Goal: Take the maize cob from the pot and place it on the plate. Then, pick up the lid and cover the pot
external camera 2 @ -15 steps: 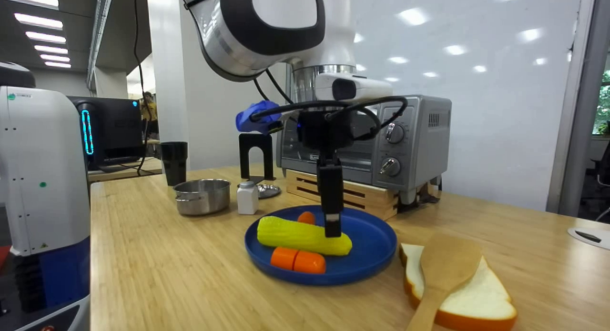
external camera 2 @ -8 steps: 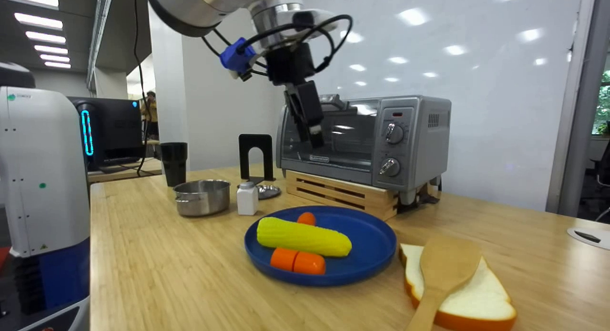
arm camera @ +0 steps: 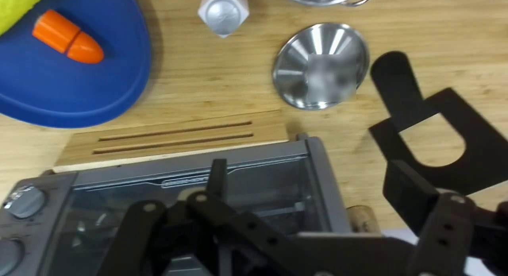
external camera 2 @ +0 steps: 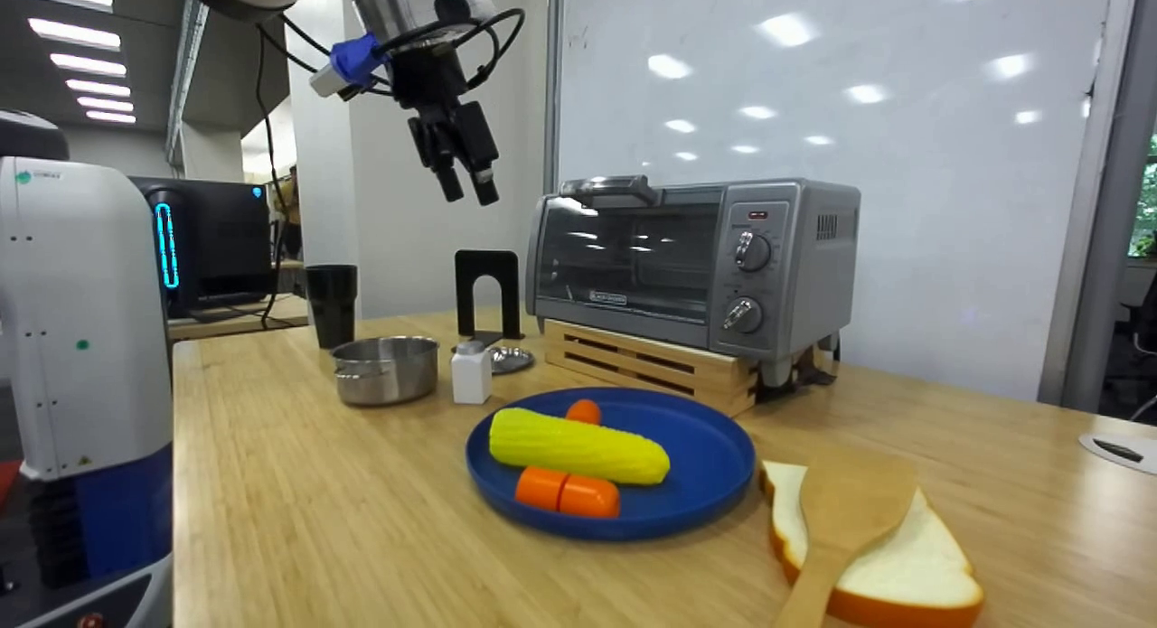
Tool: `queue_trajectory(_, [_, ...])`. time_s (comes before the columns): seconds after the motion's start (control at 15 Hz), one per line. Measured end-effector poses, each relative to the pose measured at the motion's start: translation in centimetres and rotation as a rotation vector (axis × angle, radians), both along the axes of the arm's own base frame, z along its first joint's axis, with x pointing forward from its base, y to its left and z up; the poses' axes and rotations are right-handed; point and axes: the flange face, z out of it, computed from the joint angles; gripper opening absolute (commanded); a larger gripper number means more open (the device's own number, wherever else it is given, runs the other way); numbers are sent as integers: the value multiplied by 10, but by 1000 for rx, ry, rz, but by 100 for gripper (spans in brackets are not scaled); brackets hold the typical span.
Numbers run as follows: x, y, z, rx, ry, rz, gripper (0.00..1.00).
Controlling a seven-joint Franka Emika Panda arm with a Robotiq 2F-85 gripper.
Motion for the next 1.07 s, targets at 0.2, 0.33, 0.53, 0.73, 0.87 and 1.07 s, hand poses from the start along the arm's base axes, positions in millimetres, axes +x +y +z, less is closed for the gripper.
queue_trajectory(0.2, [12,36,-12,-29,34,169,100])
queue_trajectory(0.33, [18,45,-26,-52,68,247,100])
queue_trajectory(0.53, [25,46,-34,-59,84,272,100])
queue_trajectory(0.73, [26,46,-32,-61,82,274,100])
queue_trajectory(0.87, [26,46,-32,-61,81,274,100])
queue_trajectory(1.07, [26,46,-32,-61,81,274,100])
